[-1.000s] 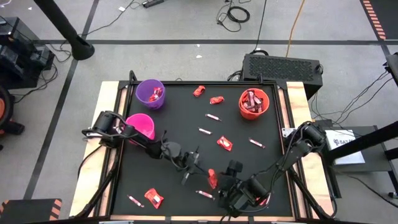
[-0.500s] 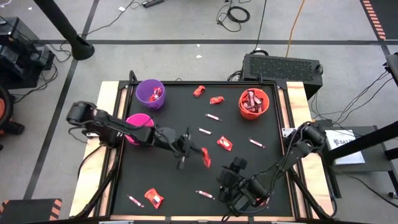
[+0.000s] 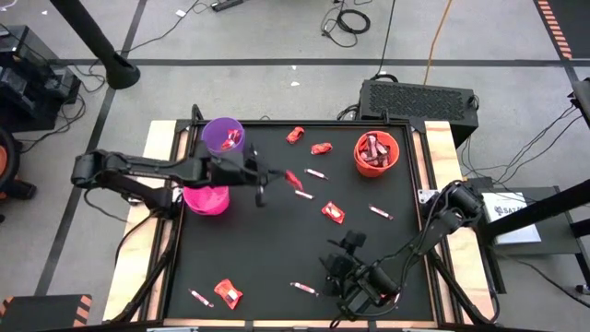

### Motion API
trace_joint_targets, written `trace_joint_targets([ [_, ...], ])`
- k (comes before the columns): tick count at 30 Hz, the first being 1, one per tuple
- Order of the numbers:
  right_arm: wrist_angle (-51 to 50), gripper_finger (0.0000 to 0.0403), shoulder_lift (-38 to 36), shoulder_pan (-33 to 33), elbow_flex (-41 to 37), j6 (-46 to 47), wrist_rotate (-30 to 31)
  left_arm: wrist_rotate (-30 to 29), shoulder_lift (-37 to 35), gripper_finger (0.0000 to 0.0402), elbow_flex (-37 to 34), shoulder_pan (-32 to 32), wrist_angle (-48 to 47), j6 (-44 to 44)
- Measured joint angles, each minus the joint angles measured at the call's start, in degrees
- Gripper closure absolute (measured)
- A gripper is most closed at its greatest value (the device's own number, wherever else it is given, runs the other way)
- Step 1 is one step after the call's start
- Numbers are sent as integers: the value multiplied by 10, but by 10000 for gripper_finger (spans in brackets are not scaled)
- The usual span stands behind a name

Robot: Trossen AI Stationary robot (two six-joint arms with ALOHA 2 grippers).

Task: Sort candy by brand, put in halloween buckets
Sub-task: Put the orange candy into the purple bucket

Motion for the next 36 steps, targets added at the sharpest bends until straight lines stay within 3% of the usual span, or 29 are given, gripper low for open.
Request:
trace_joint_targets([
  [6, -15, 140, 0, -2, -34, -13, 2, -48, -18, 402, 53, 105, -134, 1],
  [17, -29, 140, 0, -21, -66, -5, -1, -54, -18, 402, 104, 301, -349, 0],
  [22, -27, 140, 0, -24, -66, -5, -1, -57, -18, 402, 104, 343, -395, 0],
  [28, -22, 140, 0, -24, -66, -5, -1, -130, -18, 402, 105, 370, -451, 3],
  [36, -19, 140, 0, -24, -66, -4, -1, -131, -18, 402, 105, 391, -498, 4],
])
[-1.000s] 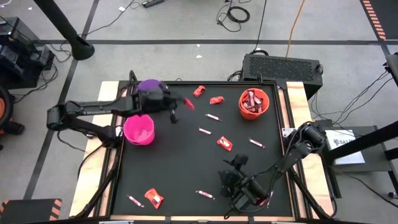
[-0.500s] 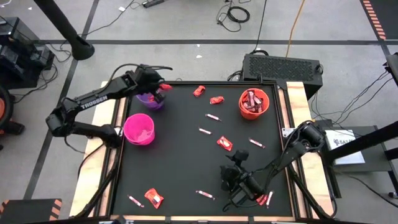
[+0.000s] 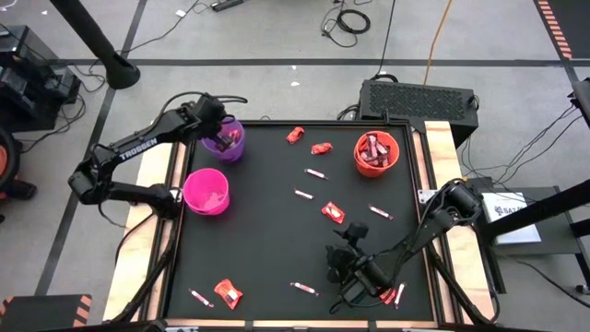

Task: Sort candy by brand, put in halloween buckets
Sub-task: Put the orange candy into the purple bucket

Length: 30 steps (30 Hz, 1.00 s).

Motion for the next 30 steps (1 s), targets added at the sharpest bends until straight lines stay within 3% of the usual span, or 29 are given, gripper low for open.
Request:
trace_joint_targets([
  [6, 4, 140, 0, 0, 0, -1, 0, 2, 0, 395, 0, -1, -2, -3],
  [23, 8, 140, 0, -10, 0, -2, 0, 4, 0, 288, 0, -1, -31, 14],
  [30, 9, 140, 0, -12, 0, -2, 0, 26, 0, 274, 0, -10, -31, 11],
])
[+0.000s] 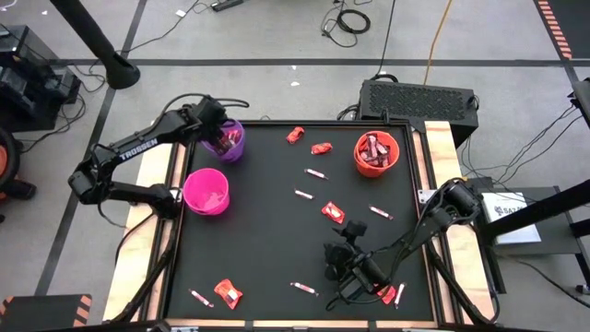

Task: Sort candy by brand, put in halloween buckets
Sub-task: Put the orange candy into the purple bucket

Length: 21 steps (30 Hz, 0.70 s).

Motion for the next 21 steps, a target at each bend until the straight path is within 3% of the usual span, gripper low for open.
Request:
trace_joint_targets([
  [14, -4, 140, 0, 0, 0, 9, -3, 181, 0, 273, 0, -83, 68, -16],
  [21, -41, 140, 0, -13, -18, 34, -39, 208, 0, 273, -5, -179, 155, -17],
])
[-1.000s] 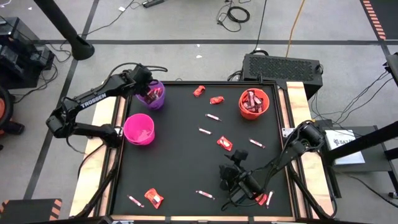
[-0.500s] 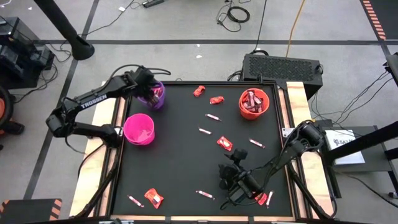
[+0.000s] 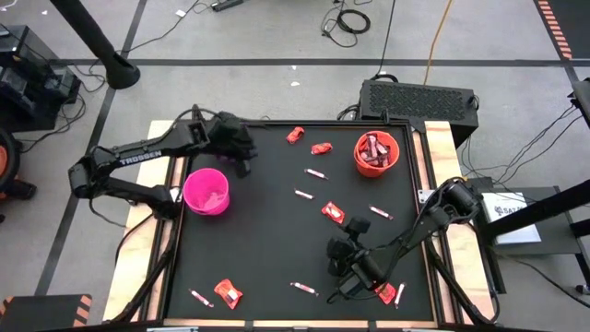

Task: Sort candy by brand, put in halloween buckets
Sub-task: Put the orange candy into the purple bucket

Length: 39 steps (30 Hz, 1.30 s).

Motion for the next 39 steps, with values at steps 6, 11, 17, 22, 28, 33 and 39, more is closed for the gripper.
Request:
trace_joint_targets([
  [6, -2, 140, 0, -26, -53, -5, -44, 1, 0, 274, -52, -101, 129, 5],
  [11, 26, 140, -1, -61, -64, -42, -126, 1, 0, 274, -103, -173, 270, 29],
  [17, 75, 140, -13, -101, -64, -135, -211, 2, 6, 274, -152, -227, 407, 71],
  [22, 61, 140, -68, -127, -64, -159, -218, 2, 6, 275, -159, -237, 408, 83],
  [28, 130, 140, -210, -124, -129, -167, -178, 2, 6, 275, -159, -236, 367, 83],
  [33, 304, 140, -338, -120, -268, -171, -189, 6, 6, 275, -160, -242, 365, 79],
  [39, 426, 140, -409, -125, -367, -173, -188, 13, 6, 275, -160, -260, 383, 67],
])
